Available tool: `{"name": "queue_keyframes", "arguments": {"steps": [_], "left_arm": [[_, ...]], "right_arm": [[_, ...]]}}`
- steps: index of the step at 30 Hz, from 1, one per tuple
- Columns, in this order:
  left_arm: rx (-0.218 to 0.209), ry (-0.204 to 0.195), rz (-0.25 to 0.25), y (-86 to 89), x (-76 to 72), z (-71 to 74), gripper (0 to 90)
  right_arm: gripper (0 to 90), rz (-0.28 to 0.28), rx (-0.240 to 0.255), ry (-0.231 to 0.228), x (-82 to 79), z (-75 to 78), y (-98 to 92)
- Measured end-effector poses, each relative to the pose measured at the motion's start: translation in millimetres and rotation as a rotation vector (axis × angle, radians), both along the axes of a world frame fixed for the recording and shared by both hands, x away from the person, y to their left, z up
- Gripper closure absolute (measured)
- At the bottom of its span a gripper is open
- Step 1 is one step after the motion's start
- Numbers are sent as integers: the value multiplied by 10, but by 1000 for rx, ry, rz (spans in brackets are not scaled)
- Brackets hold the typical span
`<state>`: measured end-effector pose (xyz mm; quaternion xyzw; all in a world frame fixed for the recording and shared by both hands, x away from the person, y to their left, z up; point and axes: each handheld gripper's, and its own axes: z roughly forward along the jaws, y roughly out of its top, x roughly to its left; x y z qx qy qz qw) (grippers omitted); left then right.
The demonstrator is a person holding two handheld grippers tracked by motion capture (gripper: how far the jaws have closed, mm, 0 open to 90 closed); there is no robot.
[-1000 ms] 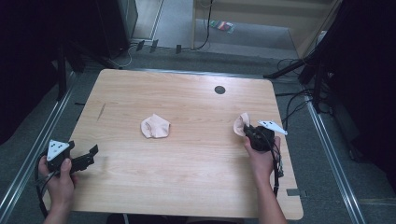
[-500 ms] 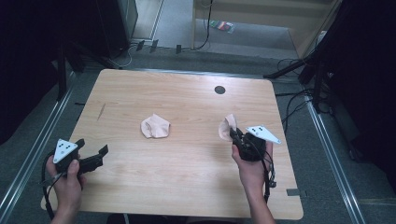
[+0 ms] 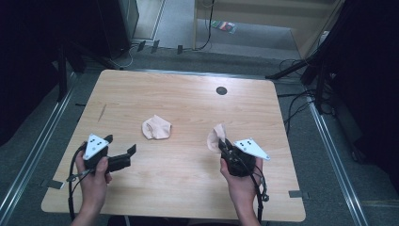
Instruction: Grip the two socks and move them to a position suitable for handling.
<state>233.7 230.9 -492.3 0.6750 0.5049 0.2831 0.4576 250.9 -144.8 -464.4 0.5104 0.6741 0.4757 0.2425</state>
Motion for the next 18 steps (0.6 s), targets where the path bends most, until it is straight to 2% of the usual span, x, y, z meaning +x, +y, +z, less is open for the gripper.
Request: {"name": "queue_keyframes", "arguments": {"steps": [2,3,8,10,11,13,16,17,18], "left_arm": [[-4,-2,-10,-62,1,8,93],[-12,-8,-36,-171,-5,26,93],[-3,-13,-104,-364,-69,19,93],[2,-14,-114,-379,-90,1,93],[2,-2,-129,-385,-131,-45,93],[-2,13,-137,-375,-165,-91,93],[-26,29,-150,-353,-186,-133,93],[-81,56,-165,-319,-182,-176,93],[-74,60,-164,-320,-180,-193,93]], "right_arm": [[799,7,2,4,-20,-1,32],[799,27,-1,1,-60,-3,99],[799,71,-9,7,-157,-27,288],[799,76,-12,13,-183,-37,331],[799,104,-7,25,-231,-69,409],[799,117,-10,30,-265,-101,469],[799,142,-20,38,-299,-178,574],[798,154,-22,44,-303,-212,607],[798,161,-27,53,-310,-249,643]]}}
